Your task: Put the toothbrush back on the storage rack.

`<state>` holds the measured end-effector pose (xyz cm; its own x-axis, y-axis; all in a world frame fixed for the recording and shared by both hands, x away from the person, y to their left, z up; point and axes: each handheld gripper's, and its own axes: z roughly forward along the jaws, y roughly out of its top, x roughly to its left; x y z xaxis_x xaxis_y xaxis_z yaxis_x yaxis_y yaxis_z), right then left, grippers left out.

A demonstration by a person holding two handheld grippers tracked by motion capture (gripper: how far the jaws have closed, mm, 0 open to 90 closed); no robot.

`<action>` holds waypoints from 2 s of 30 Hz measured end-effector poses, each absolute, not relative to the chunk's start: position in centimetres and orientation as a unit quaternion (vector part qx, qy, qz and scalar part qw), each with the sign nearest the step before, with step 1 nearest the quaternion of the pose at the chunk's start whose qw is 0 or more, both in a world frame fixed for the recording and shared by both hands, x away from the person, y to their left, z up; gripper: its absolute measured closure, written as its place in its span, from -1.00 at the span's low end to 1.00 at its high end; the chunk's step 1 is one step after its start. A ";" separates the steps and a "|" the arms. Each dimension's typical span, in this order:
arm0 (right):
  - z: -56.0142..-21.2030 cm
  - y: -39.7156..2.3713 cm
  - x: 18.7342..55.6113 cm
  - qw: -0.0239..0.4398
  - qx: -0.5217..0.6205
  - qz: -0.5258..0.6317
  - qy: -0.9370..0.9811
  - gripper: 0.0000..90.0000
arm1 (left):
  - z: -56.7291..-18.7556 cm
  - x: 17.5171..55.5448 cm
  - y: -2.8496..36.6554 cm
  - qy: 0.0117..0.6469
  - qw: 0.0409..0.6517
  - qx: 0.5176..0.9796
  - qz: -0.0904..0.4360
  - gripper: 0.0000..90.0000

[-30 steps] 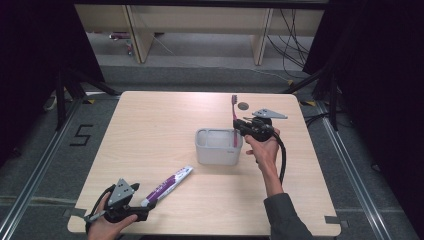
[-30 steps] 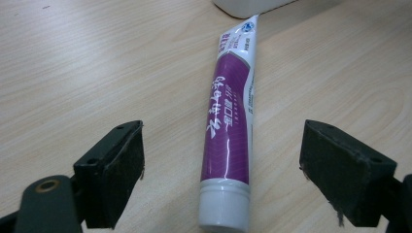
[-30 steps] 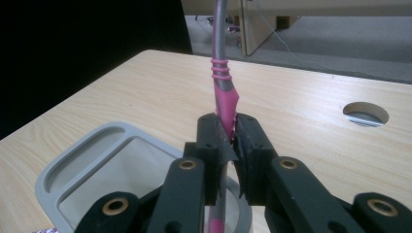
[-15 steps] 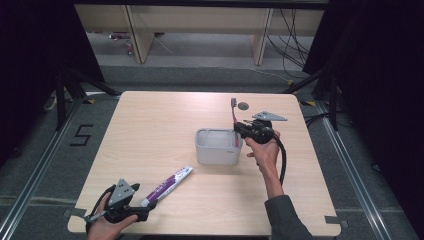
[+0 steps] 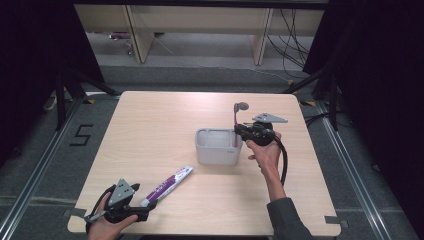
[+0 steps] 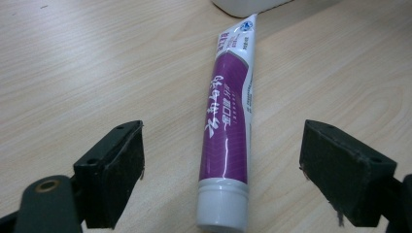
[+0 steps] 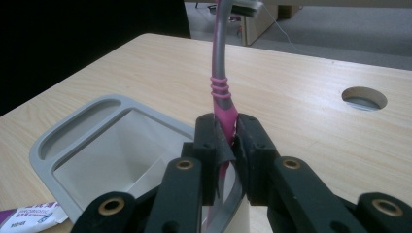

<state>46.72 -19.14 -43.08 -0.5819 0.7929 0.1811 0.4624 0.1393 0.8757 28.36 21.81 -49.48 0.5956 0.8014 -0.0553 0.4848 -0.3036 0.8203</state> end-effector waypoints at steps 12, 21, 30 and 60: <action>-43.0 -19.3 46.3 0.170 0.422 0.496 0.739 0.58 | -49.4 28.4 22.1 0.402 0.411 0.796 0.191 -0.65; -41.9 -19.5 44.8 0.174 0.422 0.489 0.743 0.11 | -49.4 28.4 22.1 0.402 0.413 0.795 0.188 -0.65; -41.3 -20.3 42.8 0.170 0.420 0.482 0.750 -0.10 | -49.4 28.4 22.0 0.404 0.413 0.794 0.189 -0.65; -42.9 -25.3 36.8 0.173 0.440 0.464 0.749 -0.28 | -49.5 28.4 21.8 0.408 0.424 0.786 0.188 -0.65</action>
